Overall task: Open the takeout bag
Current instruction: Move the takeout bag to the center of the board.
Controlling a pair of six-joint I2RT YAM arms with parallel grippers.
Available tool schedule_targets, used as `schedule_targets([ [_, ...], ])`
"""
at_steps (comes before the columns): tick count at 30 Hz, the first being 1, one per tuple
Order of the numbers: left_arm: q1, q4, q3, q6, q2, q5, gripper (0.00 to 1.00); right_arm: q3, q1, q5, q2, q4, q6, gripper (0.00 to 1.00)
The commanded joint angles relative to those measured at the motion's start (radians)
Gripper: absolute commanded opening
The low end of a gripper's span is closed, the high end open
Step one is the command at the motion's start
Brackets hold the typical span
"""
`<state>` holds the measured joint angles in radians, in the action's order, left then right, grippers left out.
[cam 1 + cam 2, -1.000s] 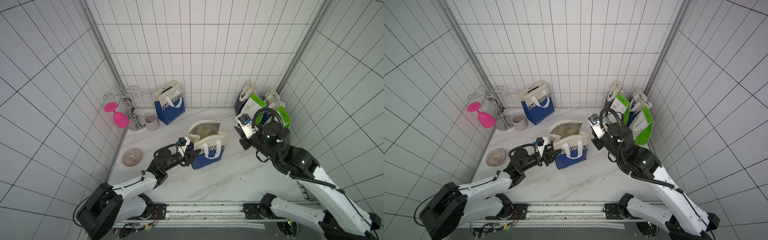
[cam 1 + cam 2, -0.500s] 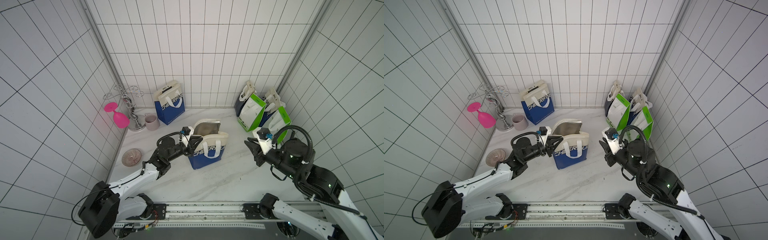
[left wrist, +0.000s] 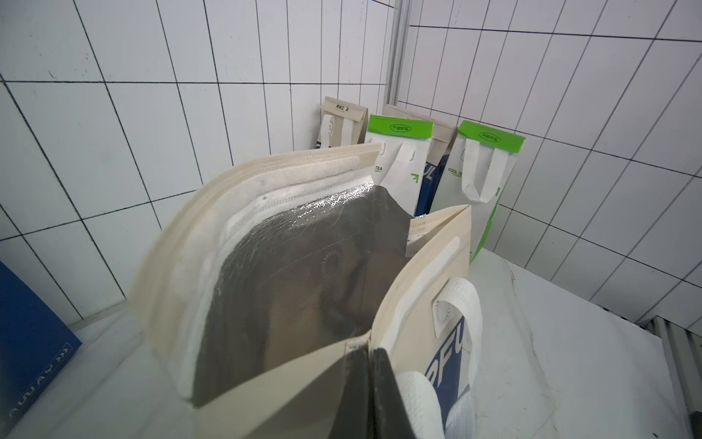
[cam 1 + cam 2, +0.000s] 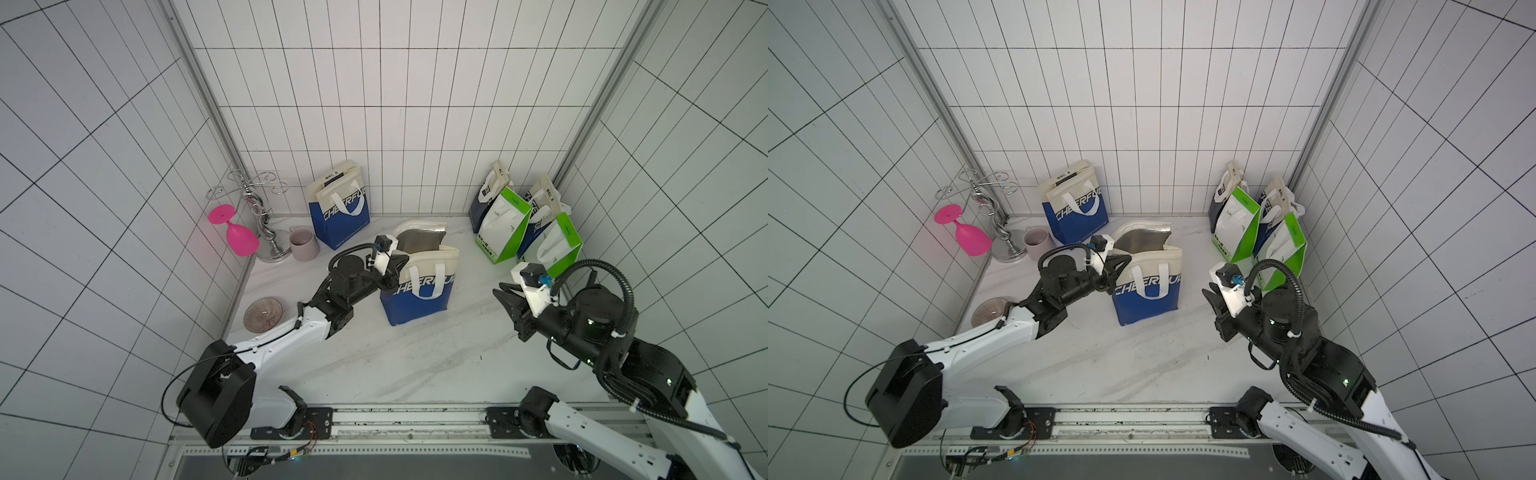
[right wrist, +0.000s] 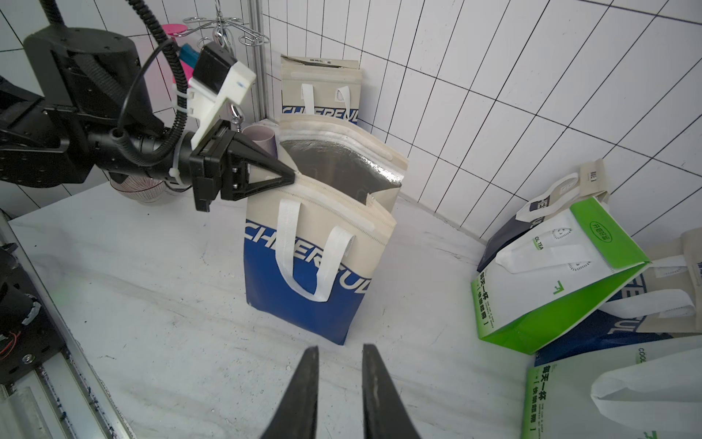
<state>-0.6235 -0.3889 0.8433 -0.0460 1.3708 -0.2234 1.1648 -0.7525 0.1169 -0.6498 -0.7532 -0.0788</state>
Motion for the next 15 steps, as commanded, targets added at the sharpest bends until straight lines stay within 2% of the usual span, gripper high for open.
schedule_targets([
  [1,0.02,-0.062,0.103,0.054,0.071,0.094,0.0,-0.046,0.005,-0.015,0.007,-0.018,0.033,0.23],
  [10,0.144,-0.144,0.314,0.091,0.305,0.123,0.0,-0.041,0.005,-0.018,-0.002,-0.046,0.035,0.23],
  [15,0.201,-0.158,0.423,0.145,0.399,0.182,0.0,-0.043,0.005,-0.029,-0.021,-0.071,0.031,0.23],
])
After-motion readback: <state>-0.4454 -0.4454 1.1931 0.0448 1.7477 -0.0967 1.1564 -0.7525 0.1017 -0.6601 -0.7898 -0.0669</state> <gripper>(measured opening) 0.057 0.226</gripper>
